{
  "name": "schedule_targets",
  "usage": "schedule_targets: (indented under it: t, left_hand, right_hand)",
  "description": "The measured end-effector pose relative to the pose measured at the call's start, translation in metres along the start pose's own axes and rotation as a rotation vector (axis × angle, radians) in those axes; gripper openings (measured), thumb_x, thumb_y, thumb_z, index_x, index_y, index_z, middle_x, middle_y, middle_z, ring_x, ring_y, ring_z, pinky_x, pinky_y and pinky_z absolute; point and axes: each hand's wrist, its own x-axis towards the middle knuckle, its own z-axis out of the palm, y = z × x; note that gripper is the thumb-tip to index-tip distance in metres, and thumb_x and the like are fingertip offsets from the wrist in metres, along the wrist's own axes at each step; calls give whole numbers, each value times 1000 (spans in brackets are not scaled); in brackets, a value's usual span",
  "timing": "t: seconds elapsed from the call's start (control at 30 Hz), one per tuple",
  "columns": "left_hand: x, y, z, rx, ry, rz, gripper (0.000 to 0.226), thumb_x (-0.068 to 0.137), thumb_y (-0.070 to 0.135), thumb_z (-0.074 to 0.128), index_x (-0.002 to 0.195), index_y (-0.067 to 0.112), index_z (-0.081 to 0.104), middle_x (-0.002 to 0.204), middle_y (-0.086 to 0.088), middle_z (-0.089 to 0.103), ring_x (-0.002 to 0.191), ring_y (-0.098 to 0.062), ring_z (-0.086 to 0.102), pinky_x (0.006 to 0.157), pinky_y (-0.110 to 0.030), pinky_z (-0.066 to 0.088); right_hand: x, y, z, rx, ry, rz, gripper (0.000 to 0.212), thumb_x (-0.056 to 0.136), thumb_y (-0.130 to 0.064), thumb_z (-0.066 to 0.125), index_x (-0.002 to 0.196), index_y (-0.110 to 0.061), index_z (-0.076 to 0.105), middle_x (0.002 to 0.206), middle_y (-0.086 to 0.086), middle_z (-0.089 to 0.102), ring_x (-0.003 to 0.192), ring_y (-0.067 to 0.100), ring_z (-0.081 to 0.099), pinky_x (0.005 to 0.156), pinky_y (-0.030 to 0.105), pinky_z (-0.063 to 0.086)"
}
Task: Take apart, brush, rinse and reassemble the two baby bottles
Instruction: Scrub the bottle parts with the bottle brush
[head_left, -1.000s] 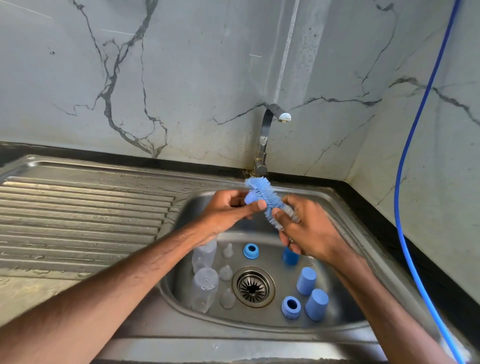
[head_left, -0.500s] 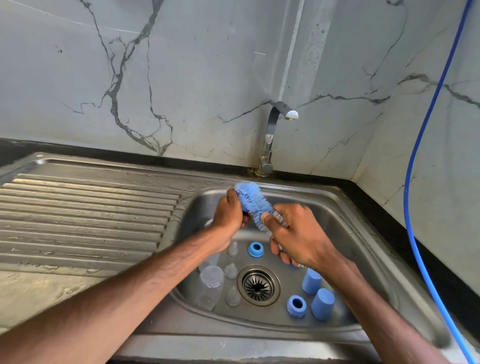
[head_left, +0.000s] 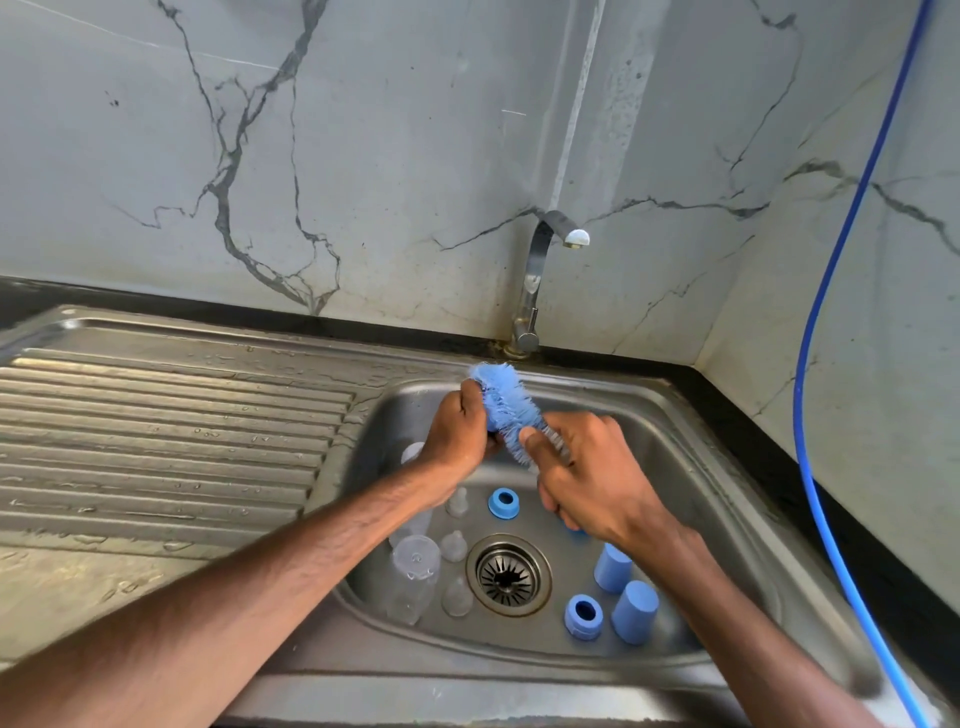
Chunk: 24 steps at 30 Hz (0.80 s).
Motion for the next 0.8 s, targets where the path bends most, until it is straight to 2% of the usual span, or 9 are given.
schedule_targets:
  t: [0.13,0.23,0.33,0.4,0.47,0.57,0.63,0.7,0.8]
  left_hand:
    - [-2,1,2,-6,-69,57,50,110,23,22,73,11,54,51,2,57,40,1,50,40,-12,37]
    - [0,2,0,-23,-26,58,51,112,24,23,74,12,54,49,6,62,46,3,58,44,-13,43]
    - [1,0,1,-11,-24,73,49,111,25,26,73,13,54,48,6,61,47,-1,59,44,-15,44]
    - [0,0,7,9,-18,89,46,110,23,31,71,14,52,54,4,60,54,-8,58,49,-22,47]
    - [3,-1,7,47,28,102,45,110,24,31,74,11,55,67,-2,64,64,-15,61,59,-30,52]
    - [4,-3,2,107,83,95,48,112,28,28,80,10,59,78,-9,66,69,-16,63,66,-34,56]
    - [1,-3,5,105,44,91,48,111,28,30,77,12,58,78,-14,67,69,-19,64,66,-34,58]
    - [0,-2,8,101,43,99,50,111,27,29,75,8,58,78,-20,67,68,-20,62,65,-33,55]
    - [3,-3,3,153,95,119,52,112,27,27,79,4,60,71,-10,64,64,-16,58,59,-22,47]
  right_hand:
    - [7,6,-4,-3,44,58,35,105,-20,51,74,-5,58,53,11,65,37,20,56,43,30,47]
    - [1,4,3,38,11,5,34,105,-23,52,75,-8,58,52,10,63,34,15,54,37,28,44]
    - [8,6,0,58,32,87,36,105,-22,51,74,-5,58,51,11,64,33,19,54,34,27,43]
    - [10,8,-2,66,64,116,37,104,-21,49,73,-3,57,50,12,64,32,23,54,33,28,43]
    - [3,6,3,82,49,67,36,105,-23,49,74,-6,56,50,11,63,30,20,53,32,26,40]
    - [4,1,7,68,17,59,36,104,-22,51,74,-4,57,50,11,64,31,20,54,34,24,41]
    - [11,3,3,78,45,124,35,104,-19,49,75,-1,58,50,13,64,33,24,56,34,26,43]
    - [9,3,6,97,53,125,35,105,-19,49,76,-1,59,51,14,64,33,22,55,34,26,42]
    - [2,1,11,99,14,95,35,105,-23,50,78,-3,59,51,12,64,31,17,53,33,23,39]
